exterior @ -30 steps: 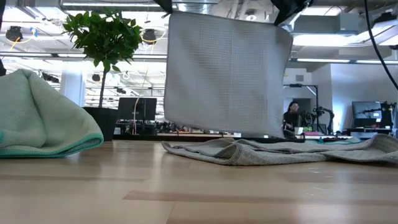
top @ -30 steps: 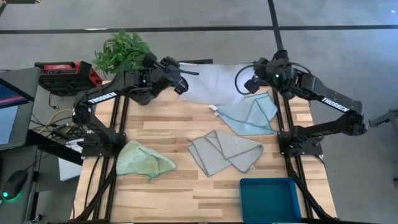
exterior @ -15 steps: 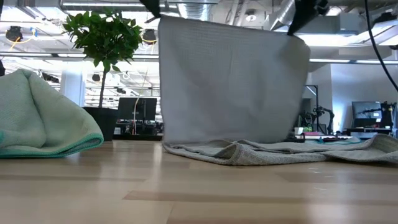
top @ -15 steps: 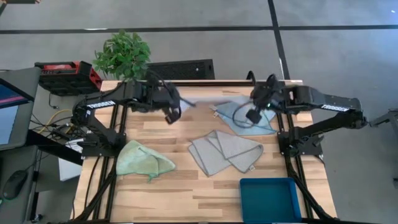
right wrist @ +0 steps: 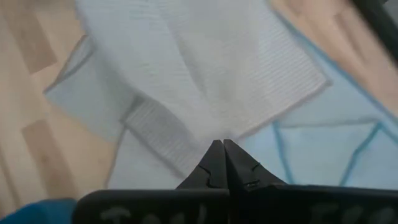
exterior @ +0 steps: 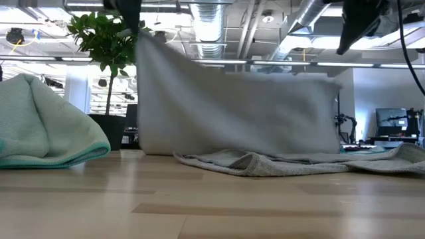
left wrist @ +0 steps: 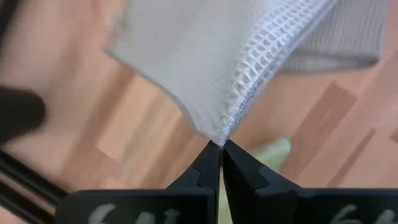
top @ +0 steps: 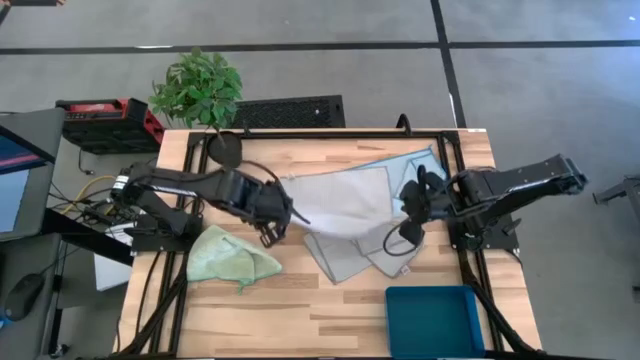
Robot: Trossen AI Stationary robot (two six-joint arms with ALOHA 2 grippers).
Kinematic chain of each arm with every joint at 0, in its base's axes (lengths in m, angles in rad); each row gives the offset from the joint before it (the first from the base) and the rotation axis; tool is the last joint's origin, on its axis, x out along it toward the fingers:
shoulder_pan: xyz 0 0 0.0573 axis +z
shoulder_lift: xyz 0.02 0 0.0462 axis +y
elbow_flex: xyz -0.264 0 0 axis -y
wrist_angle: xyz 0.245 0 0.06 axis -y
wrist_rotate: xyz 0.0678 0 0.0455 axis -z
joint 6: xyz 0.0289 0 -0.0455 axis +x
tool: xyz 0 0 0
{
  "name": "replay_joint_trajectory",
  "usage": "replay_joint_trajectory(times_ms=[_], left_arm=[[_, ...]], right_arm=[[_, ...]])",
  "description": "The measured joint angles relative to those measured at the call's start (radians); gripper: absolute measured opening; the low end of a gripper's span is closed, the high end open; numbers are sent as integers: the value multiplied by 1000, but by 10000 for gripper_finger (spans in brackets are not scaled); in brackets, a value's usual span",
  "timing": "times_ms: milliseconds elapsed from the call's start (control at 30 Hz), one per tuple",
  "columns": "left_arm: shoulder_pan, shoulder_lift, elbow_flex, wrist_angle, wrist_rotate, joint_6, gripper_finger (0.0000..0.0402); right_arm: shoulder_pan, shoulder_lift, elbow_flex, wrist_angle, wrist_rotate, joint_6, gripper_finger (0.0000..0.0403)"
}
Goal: Fold microfiber towels
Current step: Fold the gray microfiber cloth
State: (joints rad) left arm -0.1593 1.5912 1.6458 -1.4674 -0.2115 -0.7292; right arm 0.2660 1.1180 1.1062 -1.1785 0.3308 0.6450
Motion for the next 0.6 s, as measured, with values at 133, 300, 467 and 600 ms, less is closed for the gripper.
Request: replay_joint_trajectory(times_ms=[133,300,467,600], left_arm=[[-24,0,-105,54,68,-70,0],[-32,1,-185,98,93,-134,0],[-31,1,-195,108,94,-153,0],[-31,0,-195,131,94,-148,0]], right_arm=[[44,0,-55,36,-23,55,0],[59,0,-121,70,-45,65,0],[59,0,-126,95,-56,24,4],[63,0,-126,127,-73,-36,29]])
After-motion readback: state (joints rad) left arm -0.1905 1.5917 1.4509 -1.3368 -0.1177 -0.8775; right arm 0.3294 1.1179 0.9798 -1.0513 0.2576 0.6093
